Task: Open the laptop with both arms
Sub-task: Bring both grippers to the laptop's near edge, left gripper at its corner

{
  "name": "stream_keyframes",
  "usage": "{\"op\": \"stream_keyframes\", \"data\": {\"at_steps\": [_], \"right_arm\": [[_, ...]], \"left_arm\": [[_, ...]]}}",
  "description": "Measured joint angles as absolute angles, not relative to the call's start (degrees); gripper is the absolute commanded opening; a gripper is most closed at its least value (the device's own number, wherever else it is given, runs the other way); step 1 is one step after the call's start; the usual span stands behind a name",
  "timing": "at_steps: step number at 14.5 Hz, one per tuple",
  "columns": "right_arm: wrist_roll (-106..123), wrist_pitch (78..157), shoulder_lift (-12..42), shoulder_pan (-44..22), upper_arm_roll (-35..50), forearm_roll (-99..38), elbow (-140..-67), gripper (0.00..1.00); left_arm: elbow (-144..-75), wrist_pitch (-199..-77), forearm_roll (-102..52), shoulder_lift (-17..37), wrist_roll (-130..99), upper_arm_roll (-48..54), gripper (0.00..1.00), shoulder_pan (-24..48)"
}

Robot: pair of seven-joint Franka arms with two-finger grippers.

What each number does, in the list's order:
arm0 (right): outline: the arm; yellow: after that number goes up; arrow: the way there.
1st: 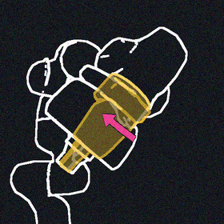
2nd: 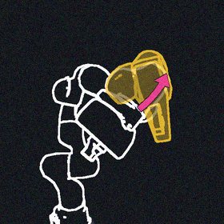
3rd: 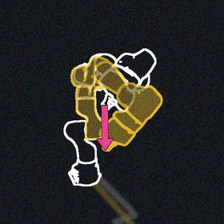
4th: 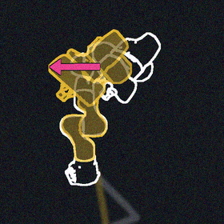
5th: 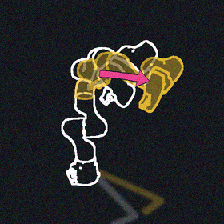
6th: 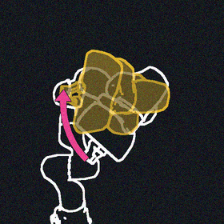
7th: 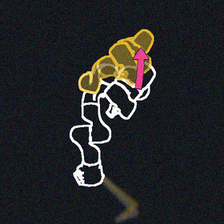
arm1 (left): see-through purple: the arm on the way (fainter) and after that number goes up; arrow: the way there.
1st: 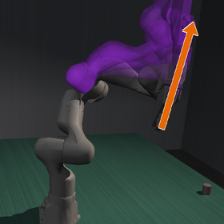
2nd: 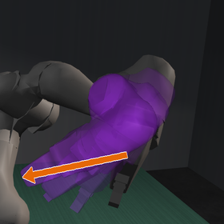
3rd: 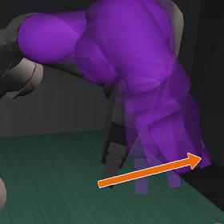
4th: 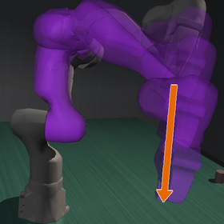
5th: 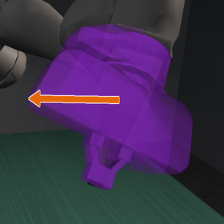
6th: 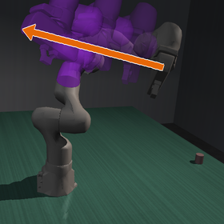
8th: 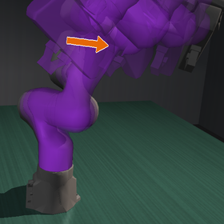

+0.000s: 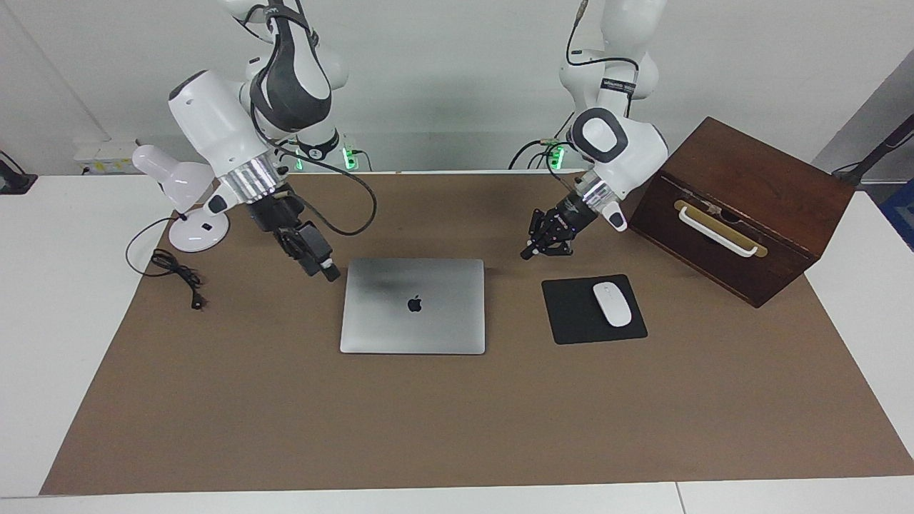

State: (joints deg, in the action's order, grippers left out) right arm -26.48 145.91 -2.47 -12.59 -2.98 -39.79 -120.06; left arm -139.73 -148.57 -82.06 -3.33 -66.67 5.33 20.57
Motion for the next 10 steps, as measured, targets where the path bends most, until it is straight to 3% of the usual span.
{"op": "stream_keyframes", "data": {"at_steps": [5,10], "right_arm": [[-29.8,154.16,-7.39,-15.81,0.55,-47.04,-128.93,1.0],[-40.97,155.36,-12.96,-18.69,2.75,-47.63,-135.63,1.0]], "left_arm": [[-139.74,-151.0,-90.42,0.26,-65.88,5.29,0.0,22.22],[-139.03,-156.07,-97.81,2.24,-65.14,5.31,0.0,28.03]]}}
